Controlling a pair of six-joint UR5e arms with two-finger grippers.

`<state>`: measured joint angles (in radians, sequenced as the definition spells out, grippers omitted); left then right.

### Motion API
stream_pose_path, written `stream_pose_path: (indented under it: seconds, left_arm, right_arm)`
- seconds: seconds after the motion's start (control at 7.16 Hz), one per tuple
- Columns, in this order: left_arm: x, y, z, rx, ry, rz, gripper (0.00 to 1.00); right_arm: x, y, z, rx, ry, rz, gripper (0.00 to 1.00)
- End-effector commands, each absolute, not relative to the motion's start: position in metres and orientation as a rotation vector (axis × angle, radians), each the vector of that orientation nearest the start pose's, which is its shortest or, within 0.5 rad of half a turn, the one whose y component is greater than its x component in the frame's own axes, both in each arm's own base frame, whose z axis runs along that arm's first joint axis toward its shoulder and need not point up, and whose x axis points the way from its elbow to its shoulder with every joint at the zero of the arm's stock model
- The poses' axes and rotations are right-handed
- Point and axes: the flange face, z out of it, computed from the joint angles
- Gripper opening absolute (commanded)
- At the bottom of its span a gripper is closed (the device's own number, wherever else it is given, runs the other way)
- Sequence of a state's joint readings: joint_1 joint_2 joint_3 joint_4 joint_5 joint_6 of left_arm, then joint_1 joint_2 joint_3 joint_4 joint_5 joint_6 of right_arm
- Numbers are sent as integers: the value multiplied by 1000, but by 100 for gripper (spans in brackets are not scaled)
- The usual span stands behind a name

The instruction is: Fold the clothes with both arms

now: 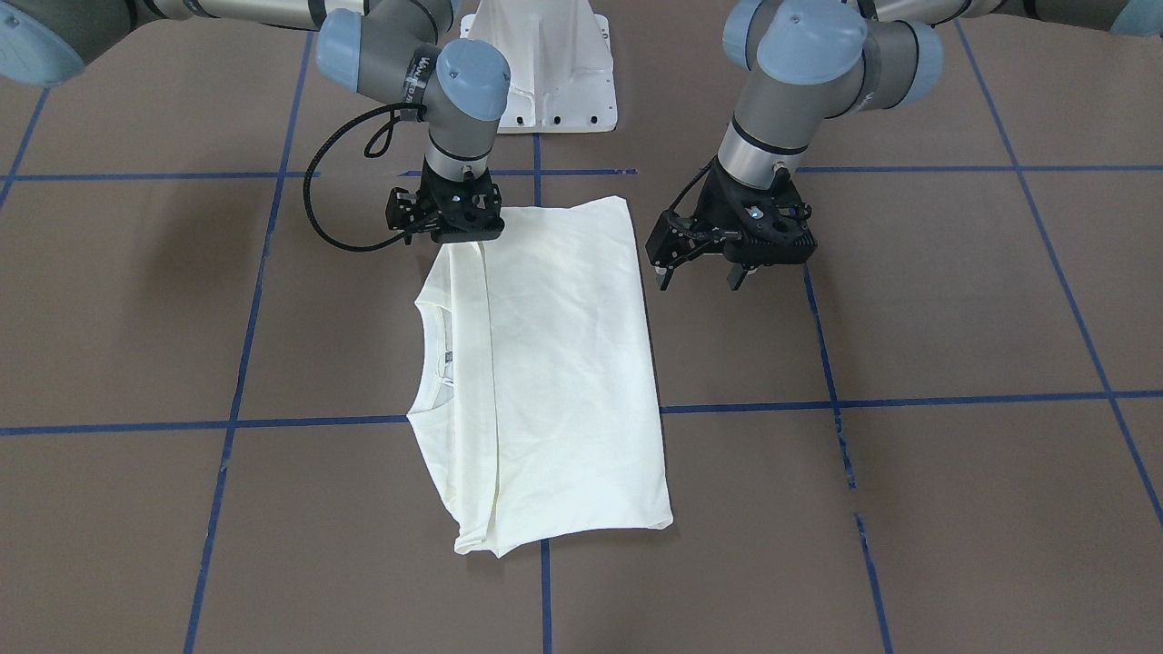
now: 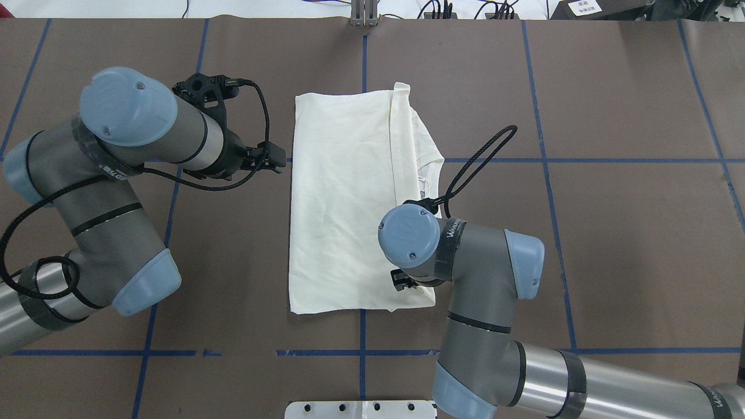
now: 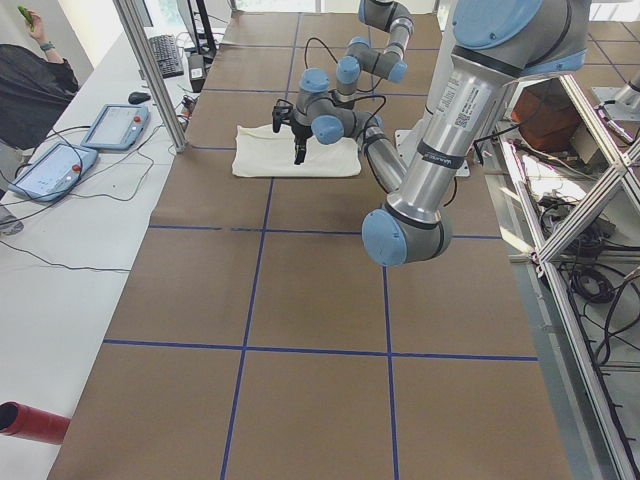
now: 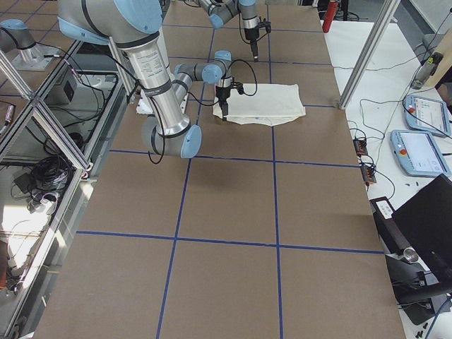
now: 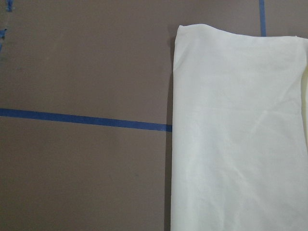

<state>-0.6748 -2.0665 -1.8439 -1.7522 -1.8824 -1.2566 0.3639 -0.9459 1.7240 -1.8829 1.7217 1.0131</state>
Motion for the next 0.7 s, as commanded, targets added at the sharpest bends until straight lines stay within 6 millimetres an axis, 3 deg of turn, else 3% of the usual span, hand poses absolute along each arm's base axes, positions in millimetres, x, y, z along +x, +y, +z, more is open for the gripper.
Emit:
stream_pose_path:
  seconds: [0.0, 0.42, 0.56]
  left_arm:
    - [428, -460, 233, 178, 977, -190, 100]
    - [432, -455, 230, 175, 983, -183, 100]
    - [432, -455, 230, 176, 983, -181, 100]
  right_arm:
    - [-559, -351, 295, 68, -462, -222, 100]
    - [-527, -361, 328, 77, -429, -234, 100]
    - [-514, -369, 310, 94, -460, -218, 100]
